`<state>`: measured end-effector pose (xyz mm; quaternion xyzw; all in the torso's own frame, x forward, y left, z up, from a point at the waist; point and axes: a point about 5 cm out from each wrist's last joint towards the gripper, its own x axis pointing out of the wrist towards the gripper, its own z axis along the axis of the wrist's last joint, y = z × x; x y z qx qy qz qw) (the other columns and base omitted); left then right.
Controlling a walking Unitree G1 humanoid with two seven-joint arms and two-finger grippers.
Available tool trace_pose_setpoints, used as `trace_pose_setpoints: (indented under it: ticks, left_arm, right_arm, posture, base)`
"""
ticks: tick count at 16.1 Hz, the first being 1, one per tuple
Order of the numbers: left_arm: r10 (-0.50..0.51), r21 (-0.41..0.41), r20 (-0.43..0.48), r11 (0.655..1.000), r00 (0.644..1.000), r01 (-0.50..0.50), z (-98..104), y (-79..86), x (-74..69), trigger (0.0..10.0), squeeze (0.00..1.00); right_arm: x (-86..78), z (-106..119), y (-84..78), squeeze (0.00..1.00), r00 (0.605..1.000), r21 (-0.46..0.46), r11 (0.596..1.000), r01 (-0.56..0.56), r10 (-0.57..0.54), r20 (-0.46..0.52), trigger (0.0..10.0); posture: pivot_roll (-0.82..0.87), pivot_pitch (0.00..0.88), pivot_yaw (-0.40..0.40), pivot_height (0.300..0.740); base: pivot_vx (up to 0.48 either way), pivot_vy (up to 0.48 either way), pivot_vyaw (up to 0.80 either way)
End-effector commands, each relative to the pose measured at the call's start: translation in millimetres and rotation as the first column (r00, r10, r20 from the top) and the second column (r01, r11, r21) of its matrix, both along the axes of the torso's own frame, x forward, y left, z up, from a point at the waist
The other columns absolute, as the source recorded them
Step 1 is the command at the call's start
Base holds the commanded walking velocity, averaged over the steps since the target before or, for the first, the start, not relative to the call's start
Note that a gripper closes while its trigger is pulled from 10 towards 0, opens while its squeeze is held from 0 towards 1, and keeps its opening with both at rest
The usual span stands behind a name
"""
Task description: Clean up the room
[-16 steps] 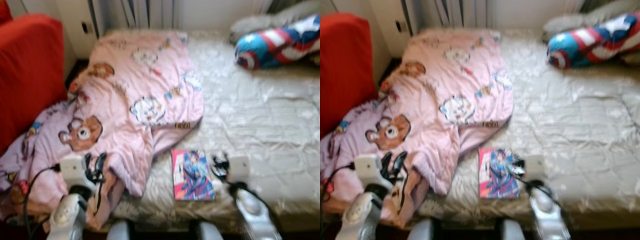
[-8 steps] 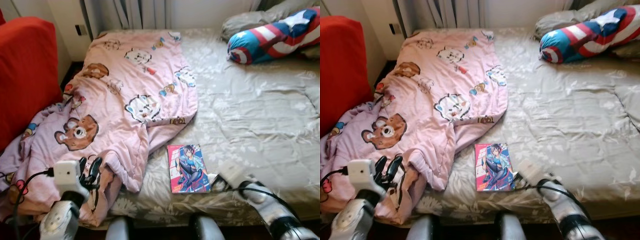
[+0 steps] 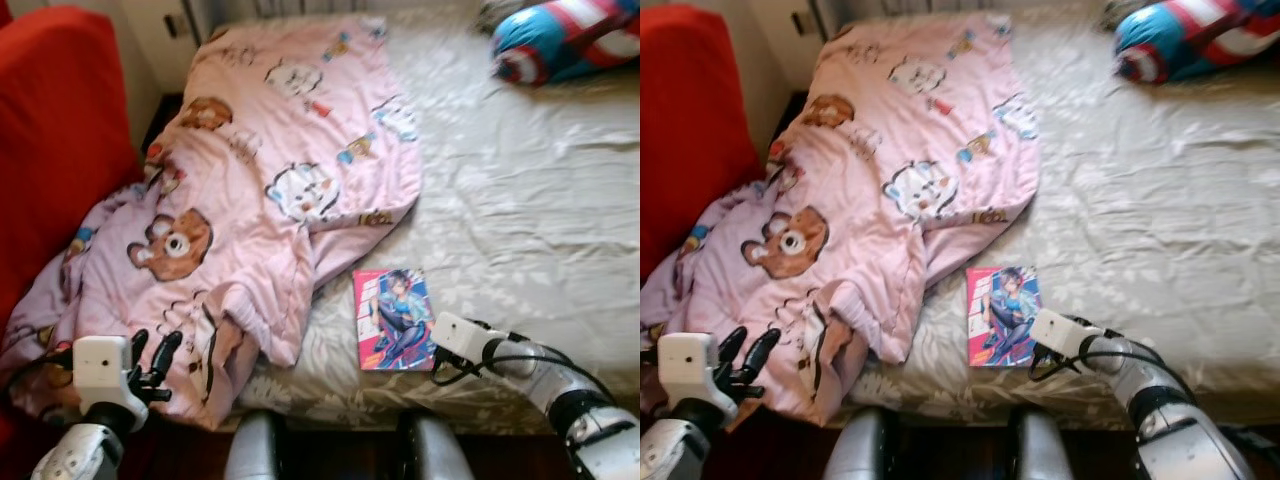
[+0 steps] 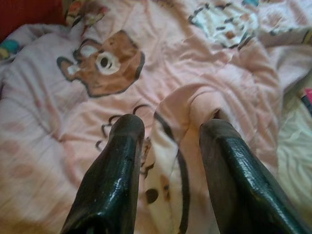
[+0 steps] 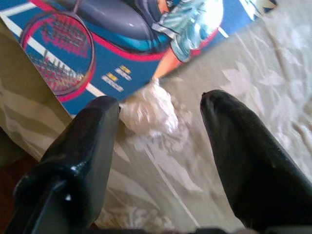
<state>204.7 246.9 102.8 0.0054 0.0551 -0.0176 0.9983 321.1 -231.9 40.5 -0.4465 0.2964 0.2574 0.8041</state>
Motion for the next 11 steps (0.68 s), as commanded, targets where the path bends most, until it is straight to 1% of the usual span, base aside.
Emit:
trace_pose_setpoints:
  ticks: [1,2,3,4,5,6,7,9,11]
  left_arm:
    - [-0.002,0.008,-0.024,1.000,1.000,0.002,1.6,4.7,-6.2,10.0,0.00]
    - [0.000,0.010,-0.030,1.000,1.000,0.000,2.1,5.9,-7.6,10.0,0.00]
    - [0.000,0.012,-0.036,1.000,0.999,0.000,2.3,6.7,-8.8,10.0,0.00]
    - [-0.002,0.014,-0.044,1.000,0.999,0.003,2.6,6.9,-9.9,10.0,0.00]
    - [-0.003,0.015,-0.048,1.000,0.999,0.003,3.7,7.1,-11.6,10.0,0.00]
    - [-0.003,0.015,-0.050,1.000,0.999,0.004,4.3,7.1,-12.5,10.0,0.00]
    - [-0.003,0.017,-0.056,1.000,0.998,0.004,5.2,7.4,-13.8,10.0,0.00]
    - [0.000,0.023,-0.068,1.000,0.998,0.002,5.8,9.1,-16.9,10.0,0.00]
    - [0.000,0.025,-0.079,1.000,0.997,0.002,4.9,9.3,-20.3,10.0,0.00]
  right_arm:
    - [-3.1,-1.1,-5.1,0.00,0.999,-0.022,0.999,-0.025,0.024,-0.046,10.0]
    - [-2.1,1.4,-6.8,0.00,0.998,-0.001,1.000,-0.016,0.016,-0.057,10.0]
    - [-1.8,3.2,-8.7,1.00,0.997,0.009,1.000,-0.017,0.017,-0.071,10.0]
    - [-1.0,5.5,-10.7,1.00,0.997,-0.001,1.000,-0.028,0.028,-0.078,10.0]
    - [-0.3,7.0,-14.0,1.00,0.997,-0.030,0.999,-0.027,0.025,-0.071,10.0]
    - [0.1,8.1,-16.2,0.86,0.997,-0.037,0.999,-0.020,0.017,-0.072,10.0]
    - [0.1,9.0,-18.9,0.00,0.997,-0.045,0.999,-0.011,0.007,-0.081,10.0]
    - [1.3,11.4,-21.9,0.00,0.997,-0.052,0.999,0.005,-0.009,-0.076,10.0]
    - [1.7,12.3,-21.7,0.00,0.997,-0.056,0.998,-0.009,0.004,-0.077,10.0]
  posture:
    - [0.16,0.302,0.098,0.625]
    - [0.16,0.308,0.101,0.625]
    - [0.16,0.311,0.104,0.625]
    - [0.16,0.314,0.104,0.625]
    - [0.16,0.319,0.107,0.625]
    - [0.16,0.324,0.110,0.625]
    - [0.17,0.335,0.113,0.625]
    - [0.17,0.344,0.116,0.625]
    - [0.18,0.351,0.117,0.625]
  base:
    - [0.000,0.000,0.00]
    - [0.000,0.000,0.00]
    - [0.000,0.000,0.00]
    - [0.000,0.000,0.00]
    - [0.000,0.000,0.00]
    - [0.000,0.000,0.00]
    - [0.000,0.000,0.00]
    - [0.000,0.000,0.00]
    - [0.000,0.000,0.00]
